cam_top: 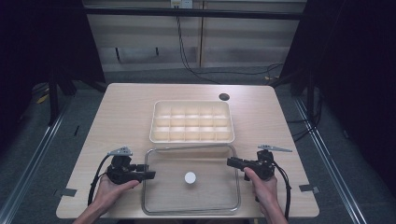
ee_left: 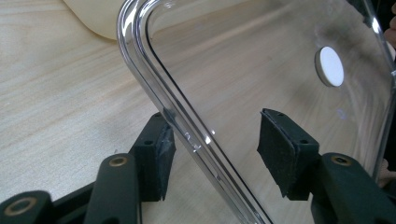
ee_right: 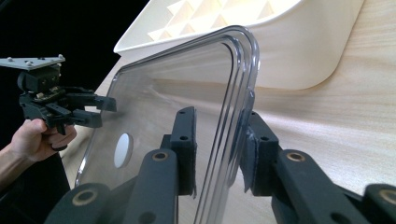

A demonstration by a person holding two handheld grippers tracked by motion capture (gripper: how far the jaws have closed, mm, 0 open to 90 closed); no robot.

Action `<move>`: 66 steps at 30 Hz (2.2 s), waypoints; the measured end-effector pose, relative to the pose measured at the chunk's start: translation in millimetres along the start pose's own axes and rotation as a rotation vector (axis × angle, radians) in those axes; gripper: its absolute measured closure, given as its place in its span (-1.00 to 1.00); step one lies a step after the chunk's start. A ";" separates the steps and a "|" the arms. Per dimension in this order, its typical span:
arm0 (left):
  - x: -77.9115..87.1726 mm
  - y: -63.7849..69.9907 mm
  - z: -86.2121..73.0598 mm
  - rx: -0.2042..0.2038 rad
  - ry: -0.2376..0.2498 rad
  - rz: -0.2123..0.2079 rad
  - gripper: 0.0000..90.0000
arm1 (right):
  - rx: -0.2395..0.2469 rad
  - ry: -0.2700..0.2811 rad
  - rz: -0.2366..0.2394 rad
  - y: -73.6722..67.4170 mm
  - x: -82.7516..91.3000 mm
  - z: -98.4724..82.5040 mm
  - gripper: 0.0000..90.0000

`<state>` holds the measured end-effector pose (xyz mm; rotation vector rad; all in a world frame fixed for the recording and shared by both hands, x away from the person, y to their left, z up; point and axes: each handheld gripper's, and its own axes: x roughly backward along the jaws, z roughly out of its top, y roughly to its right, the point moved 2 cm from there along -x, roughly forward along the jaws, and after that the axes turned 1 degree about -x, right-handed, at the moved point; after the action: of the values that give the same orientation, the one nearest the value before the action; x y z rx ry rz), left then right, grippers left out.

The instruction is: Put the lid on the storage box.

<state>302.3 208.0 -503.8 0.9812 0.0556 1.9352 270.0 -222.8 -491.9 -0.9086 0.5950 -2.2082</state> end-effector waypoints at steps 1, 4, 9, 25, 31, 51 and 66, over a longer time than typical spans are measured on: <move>0.0 0.0 0.0 0.000 0.000 0.000 0.06 | 0.000 0.000 0.000 0.0 0.0 0.0 0.56; 3.6 0.8 3.0 -0.010 0.014 0.005 0.11 | -0.004 0.000 -0.003 0.1 -0.7 0.2 0.55; 7.1 4.5 7.9 -0.032 0.036 0.000 0.14 | 0.002 -0.005 -0.017 0.1 -1.8 -0.3 0.52; 18.1 5.7 11.2 -0.031 0.070 -0.003 0.25 | 0.041 0.020 -0.028 -8.5 -1.1 3.8 0.50; 24.9 5.7 14.1 -0.027 0.097 -0.009 0.34 | 0.064 0.027 -0.030 -12.3 -2.1 10.6 0.50; 45.1 18.4 34.8 -0.099 0.157 -0.015 0.59 | 0.109 0.085 -0.027 -26.1 10.5 29.7 0.50; 54.1 18.2 51.0 -0.110 0.212 -0.002 0.59 | 0.140 0.123 -0.033 -35.3 12.0 50.4 0.49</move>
<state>309.2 221.4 -428.7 0.7014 0.0698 2.0120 286.6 -215.5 -431.9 -0.7197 0.4778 -2.3157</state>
